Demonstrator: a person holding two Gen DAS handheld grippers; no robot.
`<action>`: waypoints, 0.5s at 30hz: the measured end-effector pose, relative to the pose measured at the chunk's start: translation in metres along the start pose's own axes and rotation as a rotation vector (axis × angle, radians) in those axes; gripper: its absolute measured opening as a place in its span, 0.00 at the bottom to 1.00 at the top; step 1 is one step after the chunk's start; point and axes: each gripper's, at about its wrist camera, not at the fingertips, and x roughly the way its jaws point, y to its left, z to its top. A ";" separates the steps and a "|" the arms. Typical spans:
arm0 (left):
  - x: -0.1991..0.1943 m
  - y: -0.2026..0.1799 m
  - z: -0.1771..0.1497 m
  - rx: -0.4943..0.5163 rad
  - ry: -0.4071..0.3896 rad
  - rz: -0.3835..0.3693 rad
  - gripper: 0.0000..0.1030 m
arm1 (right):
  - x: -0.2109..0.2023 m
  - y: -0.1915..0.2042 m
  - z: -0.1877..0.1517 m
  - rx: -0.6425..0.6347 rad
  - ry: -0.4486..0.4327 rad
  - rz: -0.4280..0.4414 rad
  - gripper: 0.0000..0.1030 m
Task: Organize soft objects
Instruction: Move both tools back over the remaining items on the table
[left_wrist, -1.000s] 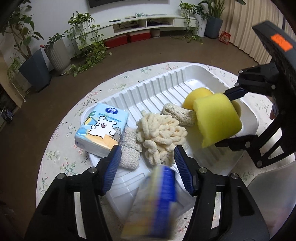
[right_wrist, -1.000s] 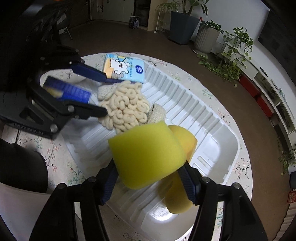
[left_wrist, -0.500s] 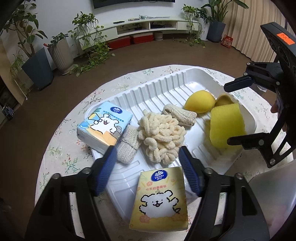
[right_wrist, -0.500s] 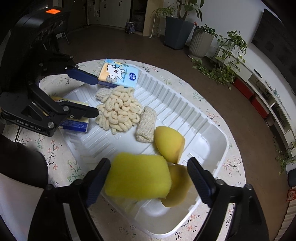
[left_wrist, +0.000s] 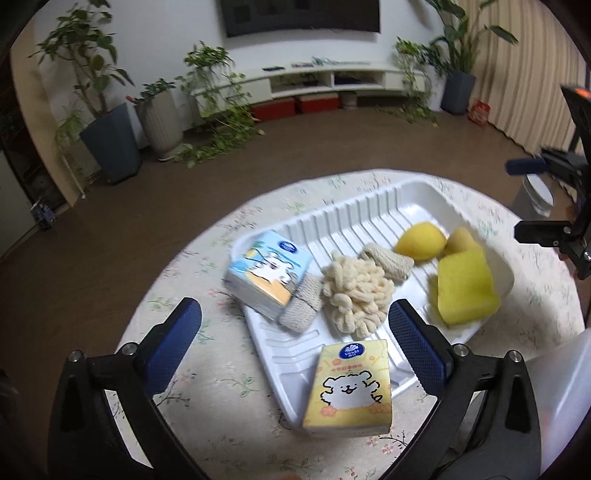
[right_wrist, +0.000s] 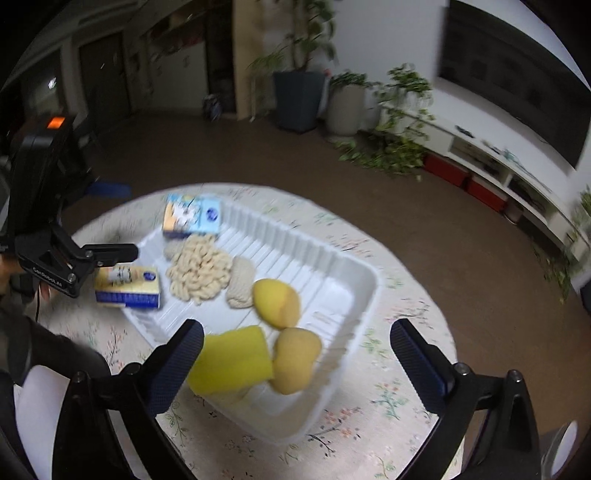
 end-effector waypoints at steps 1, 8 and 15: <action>-0.002 0.002 0.002 -0.008 -0.007 0.002 1.00 | -0.006 -0.002 -0.001 0.015 -0.011 -0.007 1.00; -0.045 0.017 -0.007 -0.079 -0.080 0.044 1.00 | -0.058 -0.018 -0.015 0.130 -0.101 -0.034 1.00; -0.103 0.015 -0.048 -0.142 -0.140 0.031 1.00 | -0.112 0.001 -0.047 0.167 -0.171 -0.051 1.00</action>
